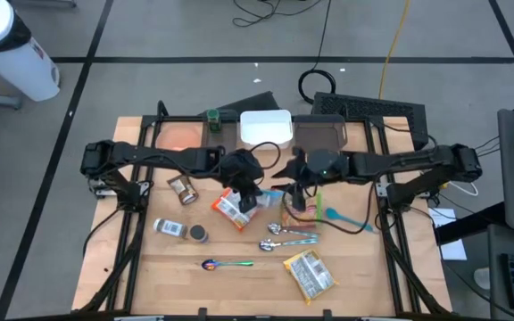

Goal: Pick & Place Food Item
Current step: Put the blue noodle pack into the right black bin

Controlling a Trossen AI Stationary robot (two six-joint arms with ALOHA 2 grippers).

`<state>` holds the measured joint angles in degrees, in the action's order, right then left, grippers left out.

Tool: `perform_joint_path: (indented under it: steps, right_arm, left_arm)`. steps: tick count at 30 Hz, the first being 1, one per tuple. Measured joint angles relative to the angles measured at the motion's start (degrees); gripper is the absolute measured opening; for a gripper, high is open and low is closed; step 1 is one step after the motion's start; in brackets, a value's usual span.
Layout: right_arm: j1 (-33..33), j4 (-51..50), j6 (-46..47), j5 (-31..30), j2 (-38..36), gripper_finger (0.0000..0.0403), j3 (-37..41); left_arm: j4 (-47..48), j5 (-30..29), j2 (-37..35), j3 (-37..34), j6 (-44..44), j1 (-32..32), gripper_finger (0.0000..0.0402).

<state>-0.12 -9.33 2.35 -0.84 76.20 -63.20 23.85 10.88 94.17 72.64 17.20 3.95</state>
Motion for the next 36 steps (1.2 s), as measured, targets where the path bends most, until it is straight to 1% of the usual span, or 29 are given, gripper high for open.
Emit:
perform_joint_path:
  steps: [2,5,7,10,13,17,22,27,31,36]
  right_arm:
    - [-0.02,-0.04,0.02,0.98,-0.02,0.0184,0.0]
    - [0.3,0.36,-0.01,1.22,0.39,0.0208,0.0]
    - [0.27,-0.13,0.0,1.24,0.63,0.0217,0.01]
    - [0.16,0.07,-0.02,1.07,0.55,0.022,0.02]
    - [0.2,-0.77,-0.4,1.07,0.56,0.0212,-0.01]
    - [0.2,-1.7,-1.51,0.94,0.52,0.0189,-0.07]
    - [0.1,-2.08,-1.53,0.65,0.5,0.0156,-0.07]
    - [-0.85,-3.19,-1.72,0.75,0.57,0.0127,0.0]
    - [-1.29,-3.48,-3.58,0.74,0.57,0.0117,0.0]
    - [-1.75,-3.6,-4.34,-0.04,0.57,0.0118,0.0]
  left_arm:
    - [-1.48,0.34,0.0,0.0,1.07,0.55,0.0002]
    - [-3.27,1.18,0.0,0.01,1.6,1.4,0.0001]
    - [-3.22,1.16,0.0,0.44,2.01,1.68,0.0001]
    - [-2.61,1.13,0.0,2.15,1.12,1.81,0.0001]
    - [-2.64,0.85,0.0,4.14,-0.34,1.88,0.0001]
    - [-2.54,0.67,0.0,6.81,-1.19,2.45,0.0001]
    - [-1.39,0.8,0.0,7.52,-1.89,2.7,0.0001]
    - [1.83,0.56,0.0,7.63,-2.1,2.66,0.0]
    - [1.88,0.52,0.0,7.63,-2.09,2.34,0.0]
    - [1.93,0.54,0.0,7.63,-2.37,1.65,0.0]
